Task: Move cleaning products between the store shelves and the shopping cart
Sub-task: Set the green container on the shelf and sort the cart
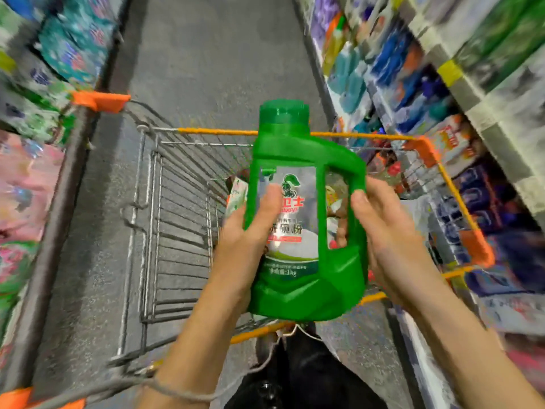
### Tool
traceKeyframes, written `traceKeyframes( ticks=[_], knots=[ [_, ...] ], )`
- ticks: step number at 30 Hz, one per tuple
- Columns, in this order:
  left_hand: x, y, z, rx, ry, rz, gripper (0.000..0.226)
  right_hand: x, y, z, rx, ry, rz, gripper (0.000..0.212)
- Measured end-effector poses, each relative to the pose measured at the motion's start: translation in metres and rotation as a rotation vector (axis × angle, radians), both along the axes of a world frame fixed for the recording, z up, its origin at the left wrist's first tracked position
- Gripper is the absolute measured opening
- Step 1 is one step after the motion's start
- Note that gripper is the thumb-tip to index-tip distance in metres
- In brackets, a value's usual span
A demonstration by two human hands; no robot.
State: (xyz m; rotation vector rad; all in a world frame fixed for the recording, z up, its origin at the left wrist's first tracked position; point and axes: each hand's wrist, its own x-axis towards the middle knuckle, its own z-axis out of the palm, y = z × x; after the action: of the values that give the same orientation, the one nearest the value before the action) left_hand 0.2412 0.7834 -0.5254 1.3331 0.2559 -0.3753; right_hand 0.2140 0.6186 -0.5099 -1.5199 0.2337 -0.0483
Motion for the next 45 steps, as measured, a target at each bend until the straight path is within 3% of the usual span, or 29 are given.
traceKeyframes(
  ticks=[2,6,14,20,22,24,27,31,36,41,45],
  knots=[
    [-0.010,-0.013,0.016,0.012,-0.026,-0.031,0.062,-0.027,-0.009,0.006,-0.155,-0.036,-0.078,0.026],
    [-0.034,-0.047,0.040,0.014,-0.090,-0.200,0.064,-0.079,-0.021,0.032,-0.241,-0.166,-0.311,0.024],
    [-0.107,-0.122,0.089,-0.039,-0.248,-0.641,0.058,-0.200,-0.055,0.077,-0.112,-0.241,-0.729,0.033],
    [-0.178,-0.158,0.107,-0.100,-0.317,-0.919,0.035,-0.301,-0.061,0.086,-0.132,-0.293,-0.954,0.039],
    [-0.202,-0.177,0.093,-0.164,-0.272,-0.956,0.039,-0.346,-0.060,0.091,-0.167,-0.295,-1.034,0.041],
    [-0.241,-0.193,0.099,-0.176,-0.298,-1.001,0.045,-0.390,-0.058,0.098,-0.166,-0.305,-1.098,0.044],
    [-0.325,-0.183,0.132,-0.200,-0.348,-1.192,0.036,-0.459,-0.048,0.105,-0.182,-0.320,-1.209,0.043],
    [-0.402,-0.190,0.144,-0.208,-0.282,-1.313,0.060,-0.532,-0.035,0.114,-0.187,-0.338,-1.347,0.039],
    [-0.463,-0.205,0.154,-0.284,-0.308,-1.391,0.047,-0.592,-0.034,0.124,-0.243,-0.358,-1.461,0.034],
    [-0.482,-0.227,0.164,-0.301,-0.329,-1.459,0.049,-0.614,-0.048,0.134,-0.301,-0.379,-1.501,0.035],
    [-0.476,-0.254,0.169,-0.316,-0.386,-1.429,0.069,-0.610,-0.075,0.145,-0.334,-0.387,-1.495,0.035]
  ],
)
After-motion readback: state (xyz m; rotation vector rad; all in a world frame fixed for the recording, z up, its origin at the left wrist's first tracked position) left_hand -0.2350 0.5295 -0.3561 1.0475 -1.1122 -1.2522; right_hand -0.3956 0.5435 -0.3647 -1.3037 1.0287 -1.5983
